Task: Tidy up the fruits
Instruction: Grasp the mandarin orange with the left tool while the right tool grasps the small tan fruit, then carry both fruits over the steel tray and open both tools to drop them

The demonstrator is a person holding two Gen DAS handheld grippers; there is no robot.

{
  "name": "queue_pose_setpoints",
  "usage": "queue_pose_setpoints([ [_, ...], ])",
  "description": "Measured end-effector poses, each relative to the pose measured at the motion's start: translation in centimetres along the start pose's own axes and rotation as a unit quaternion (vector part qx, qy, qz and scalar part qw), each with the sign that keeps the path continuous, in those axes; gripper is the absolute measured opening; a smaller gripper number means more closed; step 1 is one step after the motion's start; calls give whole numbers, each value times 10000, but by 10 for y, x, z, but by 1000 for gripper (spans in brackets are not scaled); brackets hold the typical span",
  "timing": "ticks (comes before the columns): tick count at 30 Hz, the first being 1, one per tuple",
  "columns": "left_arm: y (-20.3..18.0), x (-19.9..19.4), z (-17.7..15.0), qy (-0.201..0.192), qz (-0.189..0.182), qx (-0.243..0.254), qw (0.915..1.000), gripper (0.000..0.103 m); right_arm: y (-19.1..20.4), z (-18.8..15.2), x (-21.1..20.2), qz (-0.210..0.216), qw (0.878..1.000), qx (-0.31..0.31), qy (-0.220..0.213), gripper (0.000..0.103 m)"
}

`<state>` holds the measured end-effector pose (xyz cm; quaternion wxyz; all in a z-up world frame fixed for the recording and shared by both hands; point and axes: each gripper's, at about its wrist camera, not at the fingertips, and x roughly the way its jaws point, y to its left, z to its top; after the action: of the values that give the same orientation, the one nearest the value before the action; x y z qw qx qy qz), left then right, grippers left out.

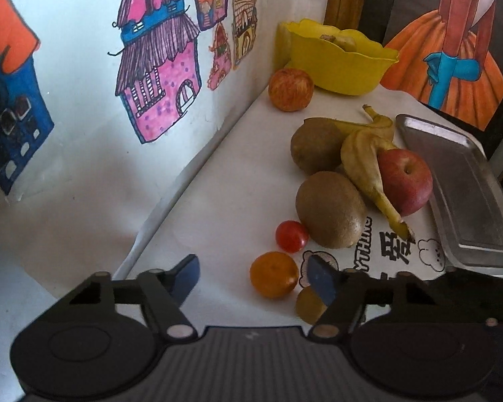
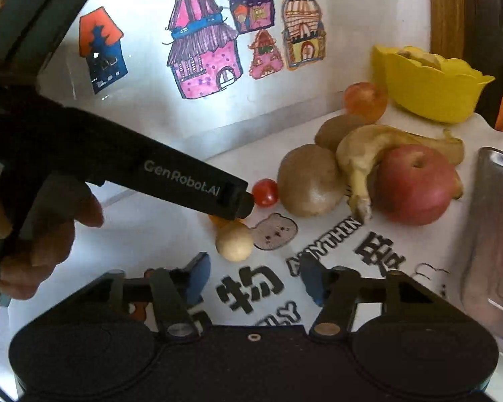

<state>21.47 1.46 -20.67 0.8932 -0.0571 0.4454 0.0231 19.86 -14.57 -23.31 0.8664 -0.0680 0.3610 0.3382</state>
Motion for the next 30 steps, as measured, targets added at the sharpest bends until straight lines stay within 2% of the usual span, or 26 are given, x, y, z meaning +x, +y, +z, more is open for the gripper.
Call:
queue_pose_setpoints([
  [3,3,1,3,64,-127,-70,9999,57,2,3,5,22,10000,-44,-14,51],
  [9,0,6,5,225,-274,-26,9994,43,1,5,10,64,10000,-34,-59,44],
  [14,-3,10,5,383,-284,-31,9989,36,-2,5,11,161,9998,38,-127,32],
  [15,-4,11,6,394,-273,-35,9988,36,-2,5,11,163,9998,36,-131,30],
  [21,-9,10,6,421,-178,-41,9989,35,-5,2,8,218,9996,128,-145,30],
  [30,-30,0,0,424,-341,-162,9984,35,-25,-16,-21,90,9994,187,-267,30],
])
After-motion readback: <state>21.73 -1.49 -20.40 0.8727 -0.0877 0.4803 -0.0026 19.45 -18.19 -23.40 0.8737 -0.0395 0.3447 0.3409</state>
